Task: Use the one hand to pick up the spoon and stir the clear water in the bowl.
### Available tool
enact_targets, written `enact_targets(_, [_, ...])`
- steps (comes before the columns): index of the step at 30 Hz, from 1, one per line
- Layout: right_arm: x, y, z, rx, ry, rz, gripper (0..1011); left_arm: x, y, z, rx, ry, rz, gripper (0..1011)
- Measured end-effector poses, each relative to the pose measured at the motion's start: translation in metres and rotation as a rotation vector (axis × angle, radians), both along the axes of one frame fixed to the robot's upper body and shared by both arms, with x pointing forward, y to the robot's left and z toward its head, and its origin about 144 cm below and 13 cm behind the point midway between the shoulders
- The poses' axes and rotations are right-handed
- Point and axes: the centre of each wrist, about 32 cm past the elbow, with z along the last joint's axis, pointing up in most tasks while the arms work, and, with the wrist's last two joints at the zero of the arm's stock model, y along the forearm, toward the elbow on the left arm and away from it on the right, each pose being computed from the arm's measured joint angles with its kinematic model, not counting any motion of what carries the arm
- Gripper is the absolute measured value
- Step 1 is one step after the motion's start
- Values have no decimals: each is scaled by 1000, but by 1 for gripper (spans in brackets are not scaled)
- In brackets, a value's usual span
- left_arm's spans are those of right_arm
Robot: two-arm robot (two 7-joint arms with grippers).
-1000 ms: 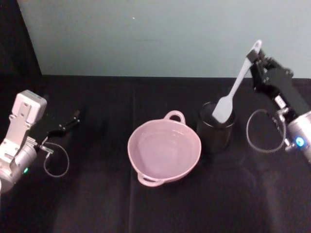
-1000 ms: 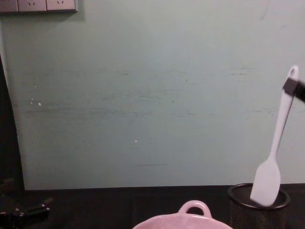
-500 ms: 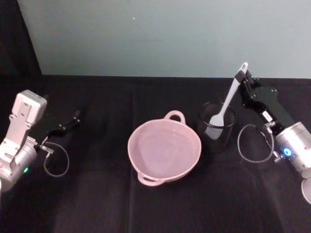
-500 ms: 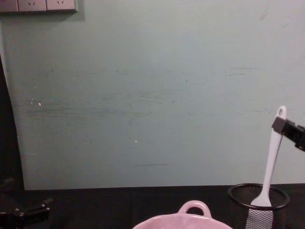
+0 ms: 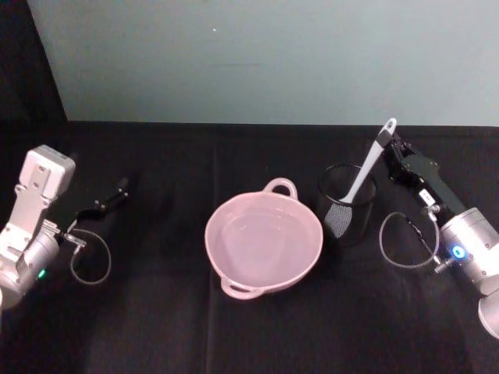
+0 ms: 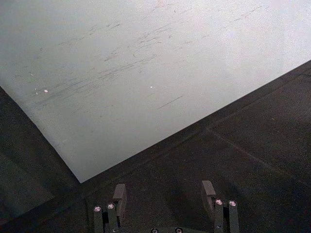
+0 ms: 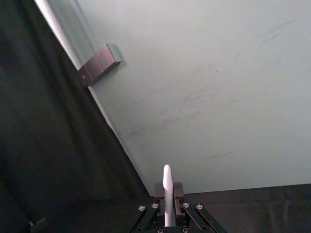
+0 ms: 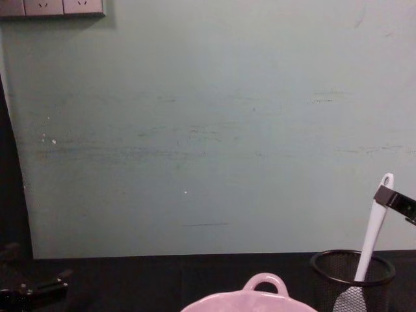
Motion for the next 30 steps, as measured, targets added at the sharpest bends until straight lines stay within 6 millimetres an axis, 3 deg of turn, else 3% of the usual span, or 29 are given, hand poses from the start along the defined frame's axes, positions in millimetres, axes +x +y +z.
enact_targets(14, [2, -3, -12, 116, 64, -5, 140, 0, 0, 0, 0, 0, 0, 1011])
enact_targets(19, [1, -5, -13, 131, 86, -15, 321, 0, 0, 0, 0, 0, 0, 1011])
enact_targets(21, [0, -5, -14, 130, 92, -23, 336, 0, 0, 0, 0, 0, 0, 1011])
enact_targets(23, [-1, -6, -13, 126, 92, -32, 440, 0, 0, 0, 0, 0, 0, 1011])
enact_targets(24, [-1, -6, -13, 126, 92, -32, 440, 0, 0, 0, 0, 0, 0, 1011])
enact_targets(30, [-8, -11, -11, 88, 136, -58, 664, 0, 0, 0, 0, 0, 0, 1011])
